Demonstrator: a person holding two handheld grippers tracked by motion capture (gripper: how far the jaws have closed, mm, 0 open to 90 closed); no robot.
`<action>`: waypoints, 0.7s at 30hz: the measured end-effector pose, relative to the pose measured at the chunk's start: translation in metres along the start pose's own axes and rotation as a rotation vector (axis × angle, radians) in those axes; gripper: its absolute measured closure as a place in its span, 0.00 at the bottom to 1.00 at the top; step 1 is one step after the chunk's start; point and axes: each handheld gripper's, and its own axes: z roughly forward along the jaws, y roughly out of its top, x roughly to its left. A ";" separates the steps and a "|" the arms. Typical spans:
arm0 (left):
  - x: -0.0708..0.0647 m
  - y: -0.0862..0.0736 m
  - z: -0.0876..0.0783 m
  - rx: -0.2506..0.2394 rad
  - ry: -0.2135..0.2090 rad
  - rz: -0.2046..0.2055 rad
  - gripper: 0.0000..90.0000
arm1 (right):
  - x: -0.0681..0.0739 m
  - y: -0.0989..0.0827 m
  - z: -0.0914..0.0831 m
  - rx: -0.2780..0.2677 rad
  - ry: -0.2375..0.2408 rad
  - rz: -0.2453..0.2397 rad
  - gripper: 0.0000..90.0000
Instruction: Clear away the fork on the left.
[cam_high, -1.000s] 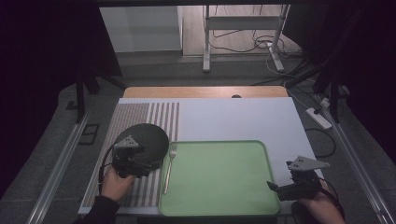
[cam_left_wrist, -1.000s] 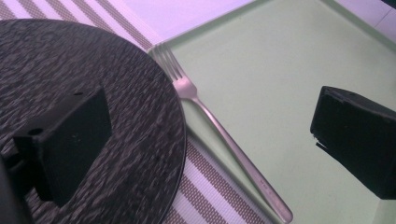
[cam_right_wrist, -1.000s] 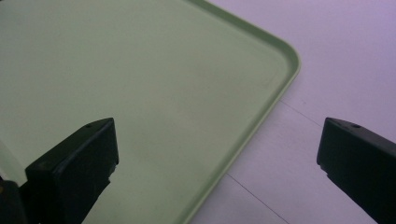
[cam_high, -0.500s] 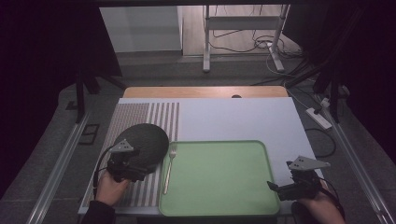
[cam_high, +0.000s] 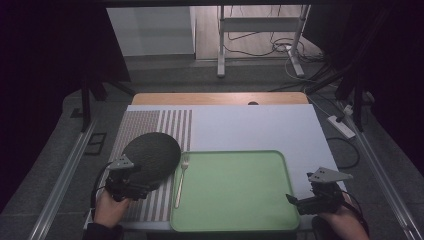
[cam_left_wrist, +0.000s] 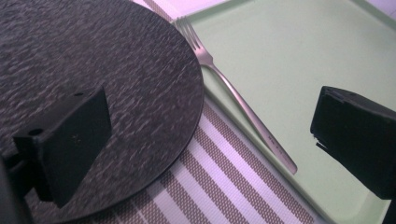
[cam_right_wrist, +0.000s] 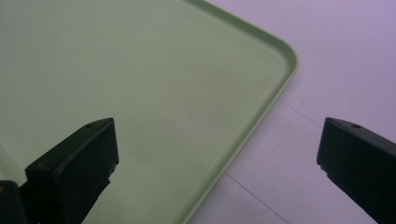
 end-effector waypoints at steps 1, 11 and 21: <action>0.000 -0.001 -0.001 0.000 0.001 -0.002 0.00 | 0.000 0.000 0.000 0.000 -0.002 0.001 0.00; 0.001 -0.013 -0.009 0.006 0.016 -0.023 0.00 | -0.001 0.000 0.000 0.001 -0.010 0.011 0.00; 0.003 -0.026 -0.020 0.007 0.032 -0.046 0.00 | -0.001 0.000 0.000 0.002 -0.014 0.012 0.00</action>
